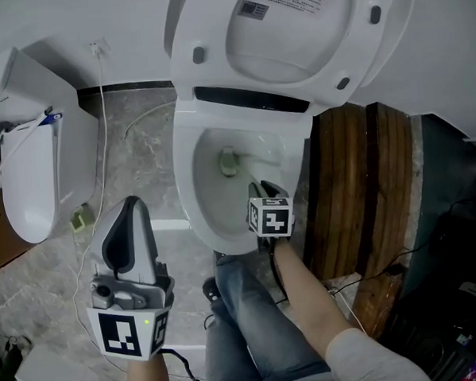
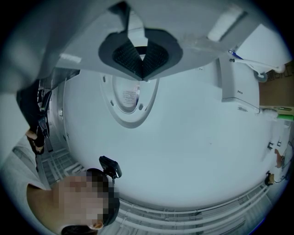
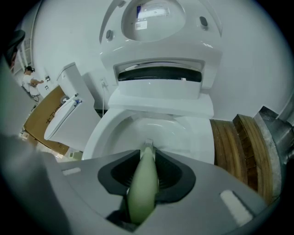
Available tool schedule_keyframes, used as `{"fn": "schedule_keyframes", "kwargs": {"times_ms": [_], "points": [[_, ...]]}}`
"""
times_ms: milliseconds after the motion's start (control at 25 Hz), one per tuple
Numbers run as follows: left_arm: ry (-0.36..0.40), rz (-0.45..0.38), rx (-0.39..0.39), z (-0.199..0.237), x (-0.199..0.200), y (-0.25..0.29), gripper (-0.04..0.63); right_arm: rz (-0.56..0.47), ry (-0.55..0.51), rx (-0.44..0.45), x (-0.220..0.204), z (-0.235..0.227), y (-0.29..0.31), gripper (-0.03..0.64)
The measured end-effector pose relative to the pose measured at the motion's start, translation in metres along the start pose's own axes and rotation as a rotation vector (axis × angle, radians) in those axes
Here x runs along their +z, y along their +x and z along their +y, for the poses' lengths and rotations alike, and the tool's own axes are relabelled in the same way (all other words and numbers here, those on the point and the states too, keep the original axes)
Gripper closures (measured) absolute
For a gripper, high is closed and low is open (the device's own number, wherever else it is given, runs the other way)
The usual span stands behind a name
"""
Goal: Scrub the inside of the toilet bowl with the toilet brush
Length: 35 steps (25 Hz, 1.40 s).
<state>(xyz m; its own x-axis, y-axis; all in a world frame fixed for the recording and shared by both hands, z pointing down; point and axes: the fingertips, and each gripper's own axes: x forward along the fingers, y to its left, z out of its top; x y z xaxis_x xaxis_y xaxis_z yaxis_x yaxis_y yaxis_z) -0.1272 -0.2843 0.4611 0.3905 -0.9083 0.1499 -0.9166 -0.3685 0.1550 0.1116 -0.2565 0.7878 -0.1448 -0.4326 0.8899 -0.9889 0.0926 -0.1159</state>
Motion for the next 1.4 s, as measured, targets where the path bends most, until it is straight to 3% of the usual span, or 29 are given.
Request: {"fn": "schedule_keyframes", "kwargs": {"times_ms": [200,440,640,880,1400], "points": [[-0.003,-0.045,-0.012,-0.007,0.021,0.005,0.592,0.019,-0.026,0.033,0.001,0.009,-0.002,0.514],[0.037,-0.036,-0.012,-0.011,0.032,0.001,0.592,0.019,-0.044,0.068,-0.002,0.017,-0.015,0.514],[0.049,-0.035,-0.039,-0.022,0.041,-0.009,0.592,-0.01,0.008,0.066,-0.011,0.016,-0.034,0.512],[0.045,-0.03,-0.067,-0.032,0.055,-0.034,0.592,-0.075,0.084,0.036,-0.022,0.017,-0.076,0.512],[0.06,-0.02,-0.136,-0.071,0.098,-0.084,0.592,-0.297,0.107,0.068,-0.007,0.035,-0.221,0.512]]}}
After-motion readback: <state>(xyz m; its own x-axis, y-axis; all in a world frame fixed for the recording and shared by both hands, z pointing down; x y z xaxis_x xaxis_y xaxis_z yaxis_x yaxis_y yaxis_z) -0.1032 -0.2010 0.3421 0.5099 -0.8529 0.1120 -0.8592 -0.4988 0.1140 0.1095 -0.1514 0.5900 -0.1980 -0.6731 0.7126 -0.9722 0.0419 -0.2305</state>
